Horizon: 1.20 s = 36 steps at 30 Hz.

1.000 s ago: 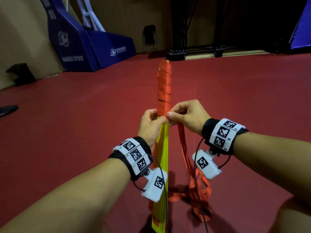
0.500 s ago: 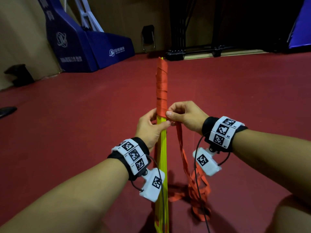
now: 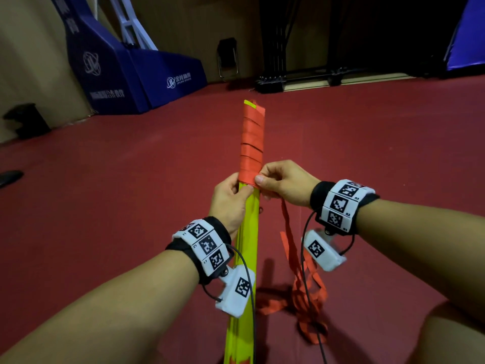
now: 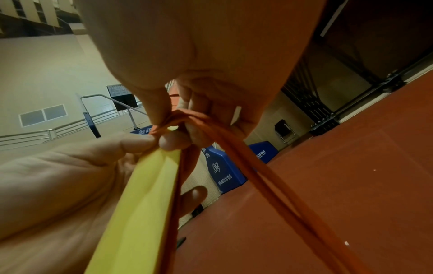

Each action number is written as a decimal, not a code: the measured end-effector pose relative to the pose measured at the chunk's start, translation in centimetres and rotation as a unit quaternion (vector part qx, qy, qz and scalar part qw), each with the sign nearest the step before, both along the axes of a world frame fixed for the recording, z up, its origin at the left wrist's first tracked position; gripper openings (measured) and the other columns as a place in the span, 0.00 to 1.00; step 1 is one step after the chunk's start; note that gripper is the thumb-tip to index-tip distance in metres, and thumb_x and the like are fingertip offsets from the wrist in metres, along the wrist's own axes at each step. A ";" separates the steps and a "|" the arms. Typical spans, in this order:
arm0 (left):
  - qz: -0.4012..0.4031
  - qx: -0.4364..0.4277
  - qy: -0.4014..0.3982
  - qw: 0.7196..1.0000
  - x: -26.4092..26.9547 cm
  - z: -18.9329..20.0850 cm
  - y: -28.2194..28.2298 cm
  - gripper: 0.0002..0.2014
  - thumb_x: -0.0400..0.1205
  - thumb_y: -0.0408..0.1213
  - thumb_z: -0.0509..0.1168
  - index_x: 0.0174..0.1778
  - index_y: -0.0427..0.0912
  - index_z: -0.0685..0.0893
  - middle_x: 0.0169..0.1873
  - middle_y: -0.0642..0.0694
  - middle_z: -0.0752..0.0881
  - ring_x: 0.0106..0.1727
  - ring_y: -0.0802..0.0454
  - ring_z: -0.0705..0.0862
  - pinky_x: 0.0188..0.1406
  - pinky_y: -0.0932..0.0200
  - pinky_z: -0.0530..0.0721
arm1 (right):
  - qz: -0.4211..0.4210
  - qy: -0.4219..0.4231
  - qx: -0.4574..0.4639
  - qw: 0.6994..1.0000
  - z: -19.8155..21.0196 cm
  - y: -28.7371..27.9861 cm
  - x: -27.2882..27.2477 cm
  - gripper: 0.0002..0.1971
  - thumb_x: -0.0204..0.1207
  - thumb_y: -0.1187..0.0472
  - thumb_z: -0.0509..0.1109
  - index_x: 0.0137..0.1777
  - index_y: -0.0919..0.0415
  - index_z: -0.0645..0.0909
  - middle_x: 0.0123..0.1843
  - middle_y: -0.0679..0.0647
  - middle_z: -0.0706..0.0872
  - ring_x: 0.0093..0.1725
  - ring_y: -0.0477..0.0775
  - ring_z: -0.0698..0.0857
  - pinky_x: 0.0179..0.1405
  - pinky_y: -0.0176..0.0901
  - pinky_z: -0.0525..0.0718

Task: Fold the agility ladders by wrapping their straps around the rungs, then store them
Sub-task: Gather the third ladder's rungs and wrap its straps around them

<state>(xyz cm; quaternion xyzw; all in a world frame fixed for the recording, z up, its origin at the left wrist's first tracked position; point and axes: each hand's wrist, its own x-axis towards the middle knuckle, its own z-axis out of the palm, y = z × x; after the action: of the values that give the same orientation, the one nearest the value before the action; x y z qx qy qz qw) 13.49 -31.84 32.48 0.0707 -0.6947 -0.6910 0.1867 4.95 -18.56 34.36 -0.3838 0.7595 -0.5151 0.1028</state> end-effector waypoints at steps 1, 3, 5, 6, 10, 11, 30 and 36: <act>0.000 0.004 0.002 1.000 0.0 0.0 0.0 0.10 0.85 0.21 0.61 0.58 0.29 0.84 0.38 0.29 0.85 0.36 0.39 0.84 0.36 0.48 0.86 | 0.005 -0.002 0.008 1.000 0.0 0.0 0.0 0.11 0.86 0.59 0.66 0.41 0.61 0.80 0.29 0.51 0.86 0.27 0.45 0.78 0.30 0.34 0.75; 0.001 0.007 0.004 1.000 0.0 0.0 -0.1 0.10 0.85 0.21 0.60 0.59 0.27 0.83 0.34 0.29 0.85 0.32 0.40 0.84 0.34 0.50 0.84 | 0.008 -0.007 0.021 1.000 0.1 0.0 -0.1 0.11 0.86 0.59 0.66 0.42 0.62 0.80 0.31 0.53 0.88 0.28 0.47 0.77 0.30 0.36 0.74; -0.005 0.009 0.007 1.000 0.1 0.1 0.0 0.10 0.85 0.21 0.59 0.60 0.28 0.82 0.32 0.29 0.85 0.31 0.41 0.83 0.34 0.51 0.82 | 0.011 -0.009 0.031 0.999 0.2 0.0 -0.1 0.12 0.87 0.60 0.65 0.42 0.62 0.79 0.31 0.54 0.89 0.26 0.44 0.77 0.29 0.35 0.74; -0.008 0.010 0.008 1.000 0.1 0.1 0.0 0.10 0.85 0.21 0.59 0.60 0.28 0.82 0.33 0.29 0.85 0.30 0.41 0.83 0.34 0.51 0.81 | 0.014 -0.013 0.033 0.999 0.3 0.1 -0.1 0.12 0.87 0.60 0.65 0.41 0.62 0.78 0.31 0.55 0.89 0.25 0.43 0.77 0.28 0.35 0.73; 0.014 0.006 0.008 1.000 0.0 0.2 -0.3 0.11 0.85 0.21 0.60 0.61 0.30 0.82 0.39 0.29 0.87 0.31 0.40 0.84 0.34 0.51 0.83 | 0.011 -0.009 0.060 0.998 0.5 0.2 -0.1 0.11 0.86 0.57 0.66 0.43 0.61 0.79 0.29 0.53 0.90 0.25 0.44 0.76 0.28 0.37 0.73; 0.024 0.003 0.008 1.000 -0.2 0.1 -0.5 0.11 0.85 0.21 0.61 0.61 0.32 0.82 0.39 0.32 0.88 0.30 0.41 0.84 0.34 0.50 0.83 | 0.004 0.007 0.076 0.997 0.6 0.3 -0.2 0.12 0.86 0.56 0.66 0.43 0.61 0.80 0.29 0.52 0.90 0.26 0.45 0.76 0.29 0.38 0.73; 0.014 0.047 -0.003 0.999 0.4 1.3 -0.6 0.10 0.86 0.22 0.58 0.61 0.30 0.81 0.36 0.38 0.84 0.28 0.48 0.81 0.27 0.52 0.88 | 0.033 -0.061 0.020 0.997 1.3 1.0 0.6 0.11 0.84 0.65 0.68 0.40 0.68 0.79 0.21 0.54 0.81 0.18 0.48 0.75 0.20 0.34 0.72; 0.021 0.060 -0.015 0.998 0.5 1.5 -0.7 0.11 0.85 0.23 0.56 0.57 0.32 0.83 0.37 0.33 0.81 0.34 0.41 0.81 0.26 0.51 0.88 | -0.002 -0.031 0.019 0.999 1.2 0.7 0.2 0.10 0.82 0.63 0.71 0.40 0.67 0.80 0.23 0.51 0.77 0.22 0.46 0.72 0.23 0.37 0.69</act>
<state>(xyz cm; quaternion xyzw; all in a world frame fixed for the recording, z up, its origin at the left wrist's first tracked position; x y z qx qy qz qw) 13.95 -32.53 33.98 0.1072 -0.6533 -0.7259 0.1863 5.14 -17.88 35.54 -0.3645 0.7661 -0.5126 0.1321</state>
